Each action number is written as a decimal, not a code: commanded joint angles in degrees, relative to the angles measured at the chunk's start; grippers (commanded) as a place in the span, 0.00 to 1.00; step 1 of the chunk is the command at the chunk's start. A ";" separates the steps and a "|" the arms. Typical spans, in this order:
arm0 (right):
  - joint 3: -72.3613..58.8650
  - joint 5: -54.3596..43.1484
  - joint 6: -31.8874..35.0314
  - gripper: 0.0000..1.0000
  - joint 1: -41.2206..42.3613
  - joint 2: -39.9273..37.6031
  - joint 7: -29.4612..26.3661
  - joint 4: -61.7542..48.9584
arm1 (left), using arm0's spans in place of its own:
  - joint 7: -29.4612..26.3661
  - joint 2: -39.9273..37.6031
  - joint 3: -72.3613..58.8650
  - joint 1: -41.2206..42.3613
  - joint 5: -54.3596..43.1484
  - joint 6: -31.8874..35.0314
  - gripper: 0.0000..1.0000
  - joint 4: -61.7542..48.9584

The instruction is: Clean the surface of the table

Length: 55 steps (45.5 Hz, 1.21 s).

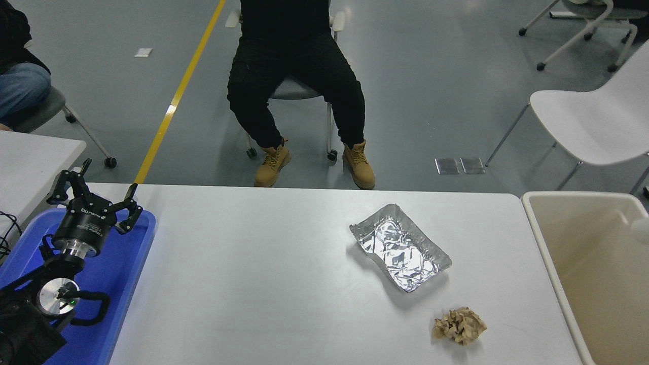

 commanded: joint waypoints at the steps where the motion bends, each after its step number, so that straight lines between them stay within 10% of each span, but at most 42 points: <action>1: -1.01 0.28 -3.14 0.00 -4.47 6.66 -1.61 -3.44 | 0.01 0.03 0.00 0.00 -0.01 0.00 1.00 0.00; 29: -0.31 0.46 -4.38 0.00 -5.88 7.72 -2.23 -3.79 | 0.01 0.03 0.00 0.00 -0.01 0.00 1.00 0.00; 41: -0.22 6.78 -12.19 0.86 -7.64 7.98 -2.14 -5.11 | 0.01 0.03 0.00 0.00 -0.01 0.00 1.00 0.00; 55: -0.22 13.91 -12.99 0.98 -7.11 8.69 -2.14 -5.02 | 0.01 -0.05 0.00 0.00 0.08 0.00 1.00 0.00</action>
